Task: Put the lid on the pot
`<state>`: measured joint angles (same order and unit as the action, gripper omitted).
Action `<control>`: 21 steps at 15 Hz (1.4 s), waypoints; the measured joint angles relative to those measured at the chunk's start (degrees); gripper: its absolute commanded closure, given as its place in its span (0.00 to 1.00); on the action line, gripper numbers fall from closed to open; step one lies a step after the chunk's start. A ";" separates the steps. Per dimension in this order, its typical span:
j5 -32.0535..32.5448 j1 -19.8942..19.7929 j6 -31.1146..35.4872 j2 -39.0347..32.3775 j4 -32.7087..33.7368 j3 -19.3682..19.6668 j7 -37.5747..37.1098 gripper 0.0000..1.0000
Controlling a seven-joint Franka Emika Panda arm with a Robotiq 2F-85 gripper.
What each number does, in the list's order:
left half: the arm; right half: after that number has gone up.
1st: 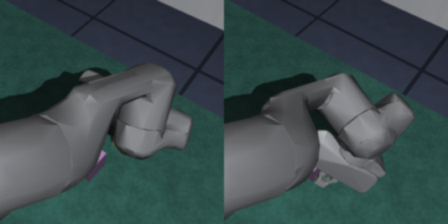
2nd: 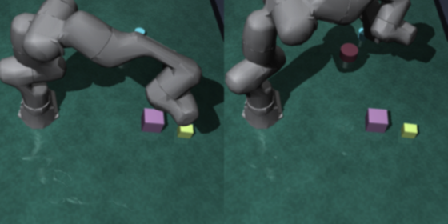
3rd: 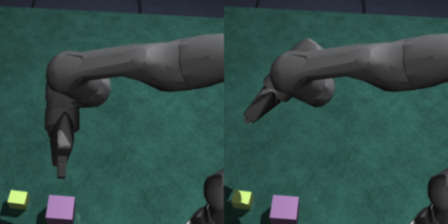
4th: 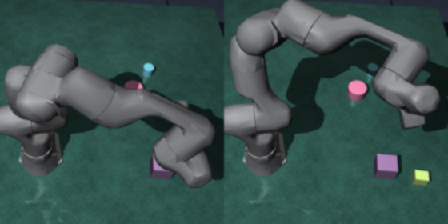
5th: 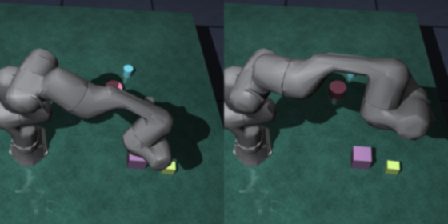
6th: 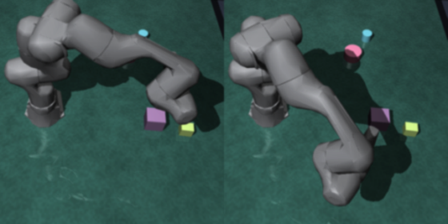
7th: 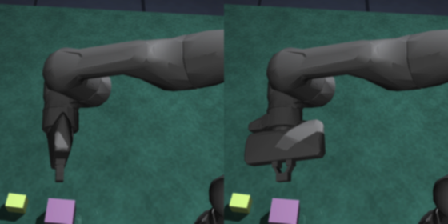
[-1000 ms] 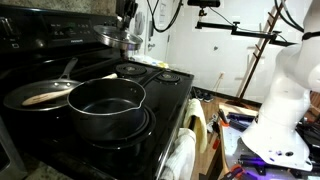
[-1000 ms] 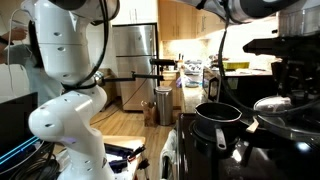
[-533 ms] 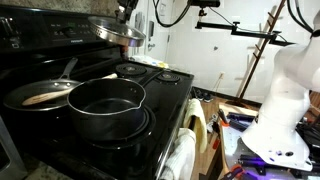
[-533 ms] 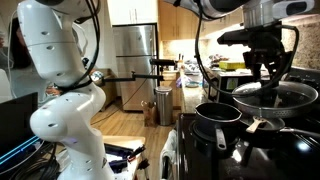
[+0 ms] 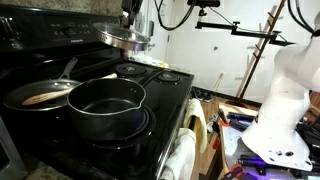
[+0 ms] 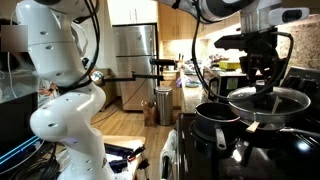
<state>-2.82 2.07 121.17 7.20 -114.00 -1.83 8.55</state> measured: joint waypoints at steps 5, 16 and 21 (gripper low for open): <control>-1.54 2.43 -1.87 -0.28 -1.29 -1.30 0.14 0.66; -4.86 8.66 -3.07 -3.69 -0.96 -6.14 1.84 0.41; -4.23 8.63 -3.07 -4.19 -1.35 -6.17 1.95 0.66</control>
<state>-7.05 10.70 118.10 3.01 -115.35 -8.00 10.50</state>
